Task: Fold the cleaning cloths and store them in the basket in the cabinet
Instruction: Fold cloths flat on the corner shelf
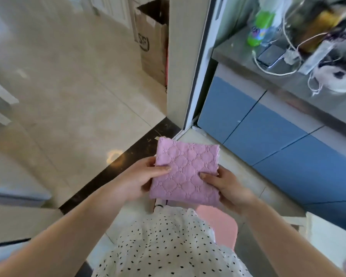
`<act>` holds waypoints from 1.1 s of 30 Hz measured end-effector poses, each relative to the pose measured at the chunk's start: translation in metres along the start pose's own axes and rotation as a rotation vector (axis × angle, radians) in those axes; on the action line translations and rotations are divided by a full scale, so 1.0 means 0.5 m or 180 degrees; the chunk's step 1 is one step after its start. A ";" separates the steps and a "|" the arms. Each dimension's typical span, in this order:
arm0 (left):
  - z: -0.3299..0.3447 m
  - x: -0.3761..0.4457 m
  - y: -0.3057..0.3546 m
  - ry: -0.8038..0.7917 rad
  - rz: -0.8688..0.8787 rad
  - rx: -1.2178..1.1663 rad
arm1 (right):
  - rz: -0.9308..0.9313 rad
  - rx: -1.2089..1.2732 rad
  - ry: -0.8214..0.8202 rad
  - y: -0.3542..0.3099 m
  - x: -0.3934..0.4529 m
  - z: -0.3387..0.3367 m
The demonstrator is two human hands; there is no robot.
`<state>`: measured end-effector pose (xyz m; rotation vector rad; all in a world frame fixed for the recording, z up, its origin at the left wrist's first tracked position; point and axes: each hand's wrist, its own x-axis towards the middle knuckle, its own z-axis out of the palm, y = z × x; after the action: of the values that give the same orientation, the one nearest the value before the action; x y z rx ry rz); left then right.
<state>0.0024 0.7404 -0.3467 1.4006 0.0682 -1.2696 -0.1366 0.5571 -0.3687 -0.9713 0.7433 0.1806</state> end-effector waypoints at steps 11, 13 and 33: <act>0.118 0.323 0.310 -0.0848 -0.0195 0.0769 | -0.0491 0.0731 0.0730 -0.225 0.149 -0.120; 0.150 0.360 0.354 -0.1011 -0.0231 0.0844 | -0.0599 0.0882 0.0823 -0.262 0.152 -0.132; 0.604 0.733 0.608 -0.2623 -0.0711 0.2078 | -0.1578 0.2071 0.2404 -0.508 0.150 -0.383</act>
<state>0.1684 0.2028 -0.3116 1.2967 -0.8351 -2.0880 -0.0593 0.2452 -0.3095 -0.5451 1.1174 -0.8611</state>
